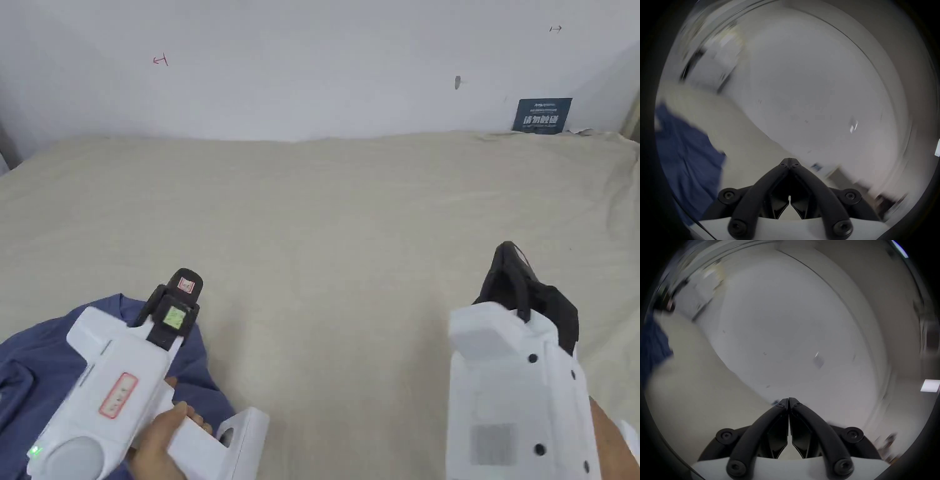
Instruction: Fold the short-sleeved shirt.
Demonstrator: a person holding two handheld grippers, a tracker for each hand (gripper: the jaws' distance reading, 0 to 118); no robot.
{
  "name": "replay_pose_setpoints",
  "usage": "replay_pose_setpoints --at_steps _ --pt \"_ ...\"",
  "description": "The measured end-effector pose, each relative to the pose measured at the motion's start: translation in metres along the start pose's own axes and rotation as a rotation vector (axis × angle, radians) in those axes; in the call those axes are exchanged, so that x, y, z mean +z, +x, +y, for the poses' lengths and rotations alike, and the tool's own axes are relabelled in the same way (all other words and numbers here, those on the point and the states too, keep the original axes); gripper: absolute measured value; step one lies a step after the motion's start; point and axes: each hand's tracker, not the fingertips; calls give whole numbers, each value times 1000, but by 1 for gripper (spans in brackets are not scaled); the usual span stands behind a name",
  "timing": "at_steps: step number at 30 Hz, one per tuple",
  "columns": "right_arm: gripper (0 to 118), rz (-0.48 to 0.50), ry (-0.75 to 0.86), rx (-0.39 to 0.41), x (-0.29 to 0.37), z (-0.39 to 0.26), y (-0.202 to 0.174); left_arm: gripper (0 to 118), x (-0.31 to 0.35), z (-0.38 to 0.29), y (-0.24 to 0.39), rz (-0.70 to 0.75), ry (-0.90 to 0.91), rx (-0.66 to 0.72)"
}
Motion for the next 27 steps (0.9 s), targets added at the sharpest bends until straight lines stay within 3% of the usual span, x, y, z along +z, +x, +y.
replay_pose_setpoints --at_steps 1,2,3,5,10,14,18,27 --pt "0 -34 43 76 2 0 -5 0 2 0 -6 -9 2 94" --pt "0 -33 67 88 4 -1 -6 0 3 -1 -9 -10 13 118" --pt "0 -14 54 49 3 -1 -2 0 4 -2 -8 -5 12 129" --pt "0 37 -4 -105 0 1 7 0 3 -2 2 33 5 -14" --pt "0 195 -187 -622 -13 -12 42 0 -2 -18 47 166 -4 -739" --pt "0 285 -278 -844 -20 -30 47 0 -5 -41 56 187 10 -1077" --pt "0 310 -301 -926 -20 -40 47 0 -5 -50 48 201 8 -1142" --pt "0 299 -281 -897 -21 -36 51 0 -3 -45 47 202 10 -1106"
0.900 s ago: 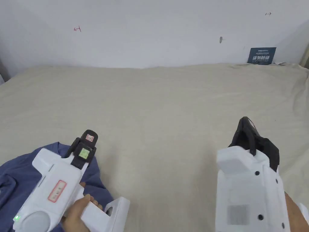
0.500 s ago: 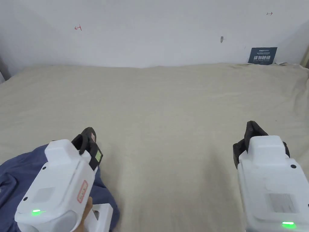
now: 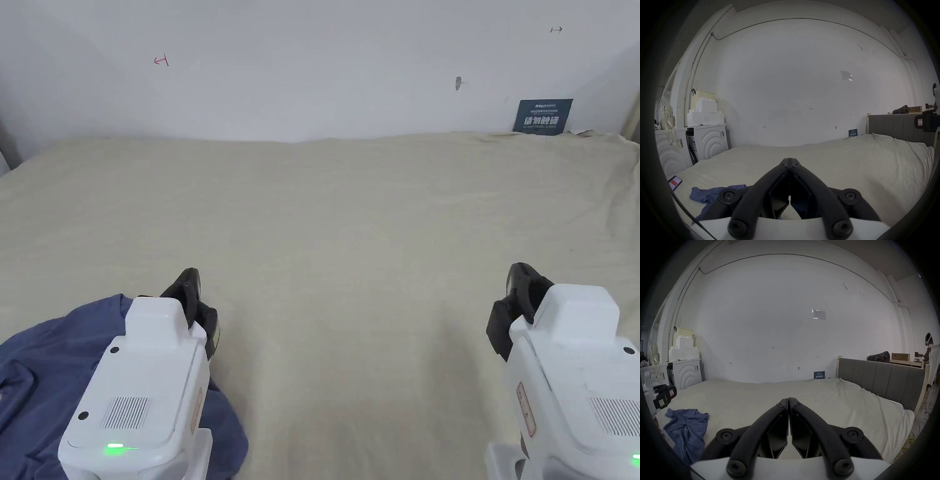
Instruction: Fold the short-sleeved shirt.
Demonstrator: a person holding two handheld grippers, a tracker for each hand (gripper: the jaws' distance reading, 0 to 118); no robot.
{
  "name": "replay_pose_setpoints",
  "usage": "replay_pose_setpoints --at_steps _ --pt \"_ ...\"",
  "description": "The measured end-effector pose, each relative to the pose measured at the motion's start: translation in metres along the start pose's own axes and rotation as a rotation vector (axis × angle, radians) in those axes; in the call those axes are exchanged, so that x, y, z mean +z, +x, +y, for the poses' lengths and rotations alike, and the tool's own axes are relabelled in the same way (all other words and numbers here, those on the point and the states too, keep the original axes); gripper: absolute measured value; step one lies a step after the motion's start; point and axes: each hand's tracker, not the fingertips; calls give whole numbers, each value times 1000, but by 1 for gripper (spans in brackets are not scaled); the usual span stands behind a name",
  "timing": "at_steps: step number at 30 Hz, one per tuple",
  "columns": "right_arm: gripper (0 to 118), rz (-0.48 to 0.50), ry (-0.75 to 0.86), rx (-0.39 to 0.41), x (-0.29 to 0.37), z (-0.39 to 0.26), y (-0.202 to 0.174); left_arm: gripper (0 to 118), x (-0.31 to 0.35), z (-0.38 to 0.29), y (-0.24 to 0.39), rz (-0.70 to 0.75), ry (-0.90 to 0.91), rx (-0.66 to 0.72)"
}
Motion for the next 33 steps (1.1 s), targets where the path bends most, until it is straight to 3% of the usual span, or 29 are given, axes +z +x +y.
replay_pose_setpoints --at_steps 33 --pt "0 10 2 14 1 3 -1 0 1 2 -6 5 7 17"
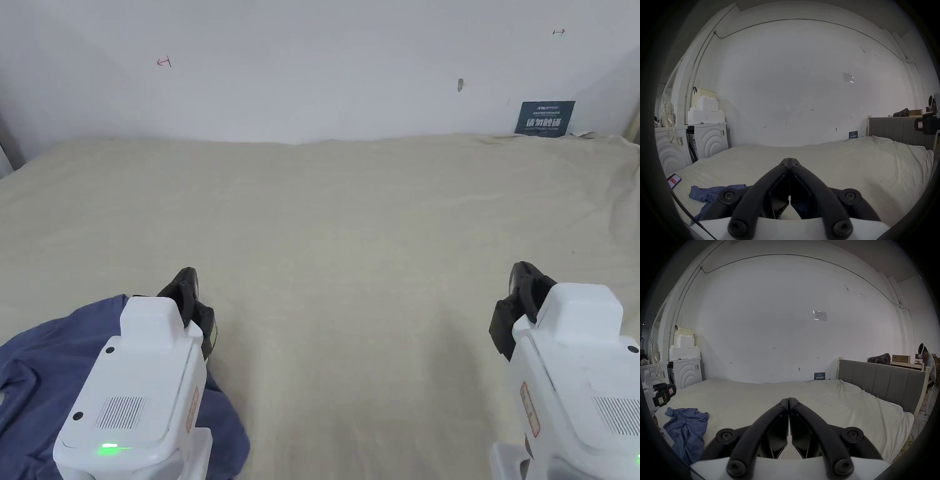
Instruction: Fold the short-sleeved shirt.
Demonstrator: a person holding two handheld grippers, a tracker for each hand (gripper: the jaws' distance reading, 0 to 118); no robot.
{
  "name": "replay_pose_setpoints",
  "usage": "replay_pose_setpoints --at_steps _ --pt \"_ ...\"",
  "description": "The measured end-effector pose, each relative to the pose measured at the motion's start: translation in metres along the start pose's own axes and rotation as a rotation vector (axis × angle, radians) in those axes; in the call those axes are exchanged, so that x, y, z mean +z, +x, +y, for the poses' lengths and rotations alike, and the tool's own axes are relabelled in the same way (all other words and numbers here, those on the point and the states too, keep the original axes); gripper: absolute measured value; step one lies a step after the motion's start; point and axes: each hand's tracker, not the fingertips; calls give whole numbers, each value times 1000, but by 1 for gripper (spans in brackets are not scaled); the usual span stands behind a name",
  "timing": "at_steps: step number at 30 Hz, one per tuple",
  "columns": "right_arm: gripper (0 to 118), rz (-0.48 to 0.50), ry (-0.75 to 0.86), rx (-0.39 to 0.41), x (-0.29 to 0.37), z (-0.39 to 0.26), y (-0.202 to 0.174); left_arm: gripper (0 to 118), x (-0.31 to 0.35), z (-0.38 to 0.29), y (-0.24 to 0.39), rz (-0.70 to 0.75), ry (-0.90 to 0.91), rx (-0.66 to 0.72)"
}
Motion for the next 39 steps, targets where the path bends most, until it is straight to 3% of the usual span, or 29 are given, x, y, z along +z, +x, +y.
replay_pose_setpoints --at_steps 21,28,39 --pt "0 48 3 28 -8 1 -17 0 8 1 -23 54 4 2" --pt "0 141 2 41 -18 3 -54 0 28 0 -67 168 -2 -4" --pt "0 369 6 51 -26 4 -147 0 92 -1 -160 422 -18 -11"
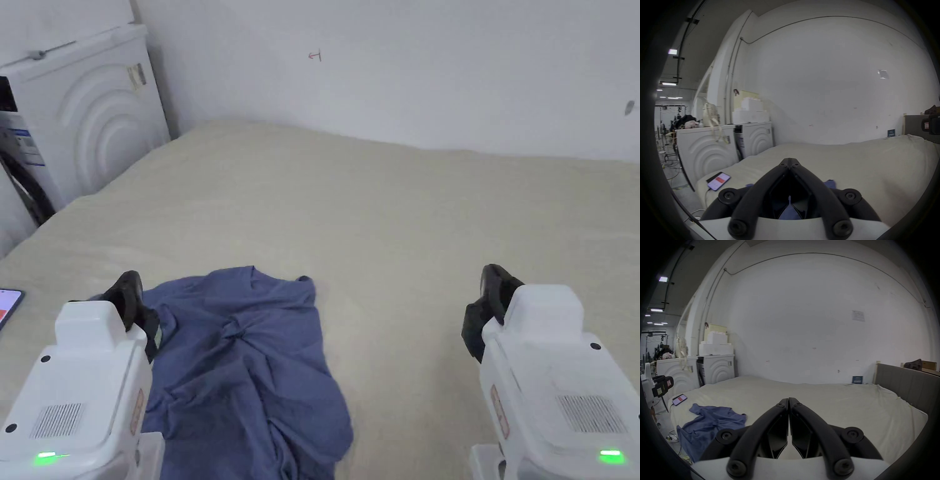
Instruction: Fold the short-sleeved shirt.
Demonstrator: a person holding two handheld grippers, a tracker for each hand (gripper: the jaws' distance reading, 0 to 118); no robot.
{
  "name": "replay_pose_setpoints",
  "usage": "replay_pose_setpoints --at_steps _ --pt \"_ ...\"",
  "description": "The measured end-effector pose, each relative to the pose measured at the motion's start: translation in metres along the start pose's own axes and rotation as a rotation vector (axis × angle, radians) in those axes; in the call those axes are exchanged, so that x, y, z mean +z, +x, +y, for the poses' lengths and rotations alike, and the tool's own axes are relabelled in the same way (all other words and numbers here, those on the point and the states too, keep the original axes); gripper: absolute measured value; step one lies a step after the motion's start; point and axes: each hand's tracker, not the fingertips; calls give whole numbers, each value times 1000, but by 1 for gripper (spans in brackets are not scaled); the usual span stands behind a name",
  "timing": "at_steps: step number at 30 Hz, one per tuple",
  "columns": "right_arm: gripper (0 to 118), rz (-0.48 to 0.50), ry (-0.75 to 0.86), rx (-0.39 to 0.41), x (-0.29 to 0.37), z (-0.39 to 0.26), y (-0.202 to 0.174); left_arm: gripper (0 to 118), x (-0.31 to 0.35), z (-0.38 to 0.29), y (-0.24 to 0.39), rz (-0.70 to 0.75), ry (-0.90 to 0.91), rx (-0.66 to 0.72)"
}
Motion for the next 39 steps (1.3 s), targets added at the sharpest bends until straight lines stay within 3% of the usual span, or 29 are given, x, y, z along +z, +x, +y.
replay_pose_setpoints --at_steps 12,20,28,39 --pt "0 213 -5 16 -20 0 -85 0 48 -9 -92 217 -41 -31" --pt "0 251 -9 26 -19 -1 -101 0 54 -14 -106 250 -59 -31" --pt "0 215 -13 32 -18 -2 -85 0 20 0 -92 116 -152 35" --pt "0 125 -44 32 -25 -10 -51 0 -90 -6 -23 -168 -546 122"
